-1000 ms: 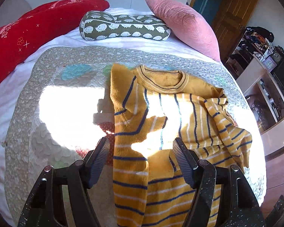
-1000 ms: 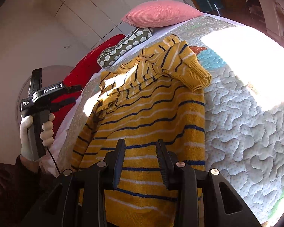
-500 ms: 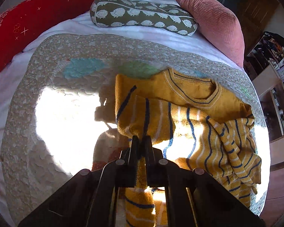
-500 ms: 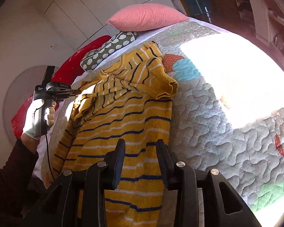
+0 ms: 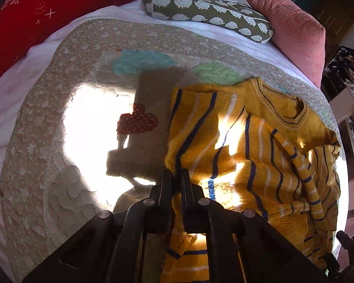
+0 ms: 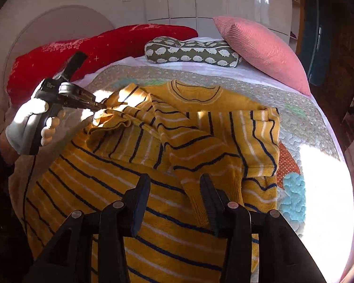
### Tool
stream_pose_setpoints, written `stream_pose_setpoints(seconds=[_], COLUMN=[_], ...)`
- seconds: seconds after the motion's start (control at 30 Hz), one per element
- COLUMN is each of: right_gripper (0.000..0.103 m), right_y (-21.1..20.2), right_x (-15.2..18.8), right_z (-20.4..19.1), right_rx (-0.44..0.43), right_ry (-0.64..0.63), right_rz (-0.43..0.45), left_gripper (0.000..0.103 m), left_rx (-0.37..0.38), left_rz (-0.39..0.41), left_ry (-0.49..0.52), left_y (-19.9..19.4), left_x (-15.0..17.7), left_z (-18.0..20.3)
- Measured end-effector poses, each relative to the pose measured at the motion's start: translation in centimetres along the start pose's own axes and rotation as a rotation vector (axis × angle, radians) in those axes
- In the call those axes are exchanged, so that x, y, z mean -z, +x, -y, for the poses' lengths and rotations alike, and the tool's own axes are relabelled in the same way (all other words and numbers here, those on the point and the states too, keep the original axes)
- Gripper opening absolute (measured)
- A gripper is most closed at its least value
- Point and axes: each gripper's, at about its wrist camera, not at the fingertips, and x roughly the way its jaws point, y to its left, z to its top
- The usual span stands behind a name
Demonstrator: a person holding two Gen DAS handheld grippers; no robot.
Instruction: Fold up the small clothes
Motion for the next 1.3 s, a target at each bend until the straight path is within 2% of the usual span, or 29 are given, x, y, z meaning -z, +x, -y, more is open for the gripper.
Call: stream_pose_setpoints(seconds=[0.1, 0.13, 0.17, 0.23, 0.37, 0.47, 0.53, 0.57, 0.63, 0.67, 0.73, 0.77, 0.83, 0.87, 0.9, 0.97, 1.03, 1.13, 1.27, 1.3], right_gripper=[0.045, 0.018, 0.005, 0.004, 0.004, 0.004, 0.005, 0.006, 0.009, 0.009, 0.010, 0.012, 0.030, 0.031, 0.031, 0.031, 0.031, 0.031, 0.031, 0.025], right_y=[3.1, 4.0, 4.6, 4.0, -0.3, -1.0, 1.0, 2.7, 6.1, 6.9, 6.2, 5.1, 3.1, 2.3, 2.0, 2.5, 3.9, 7.3, 11.2, 11.7], right_x=[1.1, 1.5, 1.7, 1.1, -3.5, -6.6, -7.6, -7.7, -7.4, -7.1, -7.2, -7.4, -7.8, -7.9, -7.8, -7.0, -6.0, -4.8, -4.5, -4.6], right_z=[-1.1, -1.0, -0.8, 0.7, 5.8, 10.6, 13.8, 15.4, 17.8, 18.6, 19.0, 18.5, 15.9, 14.1, 12.2, 8.0, 4.2, -0.4, -3.2, -3.7], right_rx=[0.075, 0.103, 0.125, 0.103, 0.047, 0.082, 0.154, 0.193, 0.275, 0.320, 0.346, 0.332, 0.264, 0.199, 0.111, -0.126, -0.251, -0.287, -0.300, -0.320], right_ry=[-0.137, -0.162, -0.172, -0.120, 0.084, 0.216, 0.288, 0.313, 0.346, 0.363, 0.394, 0.415, 0.419, 0.405, 0.402, 0.423, 0.433, 0.422, 0.461, 0.472], right_rz=[-0.077, -0.112, -0.145, -0.156, -0.023, 0.029, -0.012, -0.059, -0.174, -0.204, -0.153, -0.102, -0.029, -0.018, -0.017, -0.044, -0.082, -0.129, -0.166, -0.164], left_gripper=[0.007, 0.007, 0.007, 0.007, 0.007, 0.007, 0.007, 0.007, 0.013, 0.016, 0.032, 0.035, 0.044, 0.045, 0.045, 0.049, 0.051, 0.051, 0.051, 0.051], left_rx=[0.015, 0.023, 0.030, 0.040, 0.063, 0.069, 0.085, 0.092, 0.108, 0.120, 0.144, 0.152, 0.143, 0.131, 0.125, 0.132, 0.154, 0.160, 0.169, 0.168], left_rz=[-0.002, -0.003, -0.003, 0.000, 0.006, 0.011, 0.023, 0.029, 0.046, 0.059, 0.098, 0.120, 0.165, 0.190, 0.212, 0.235, 0.248, 0.255, 0.262, 0.264], left_ry=[-0.015, -0.019, -0.019, -0.015, -0.024, -0.024, -0.023, -0.022, -0.015, -0.011, -0.015, -0.018, -0.023, -0.023, -0.023, -0.037, -0.066, -0.102, -0.118, -0.119], left_y=[0.0, -0.1, -0.2, -0.6, -1.0, -1.3, -2.0, -2.5, -3.9, -4.8, -7.0, -8.2, -10.5, -11.5, -12.5, -13.9, -15.0, -16.1, -17.1, -17.2], left_x=[0.0, -0.1, -0.1, -0.1, -0.1, 0.0, 0.1, 0.2, 0.5, 0.6, 1.3, 1.8, 3.3, 4.3, 5.5, 7.9, 10.5, 14.0, 17.1, 17.5], left_z=[-0.2, -0.3, -0.4, -0.6, -0.8, -0.6, -0.4, -0.3, -0.2, -0.3, -0.7, -1.0, -1.7, -2.0, -2.3, -3.1, -4.0, -5.3, -6.7, -7.1])
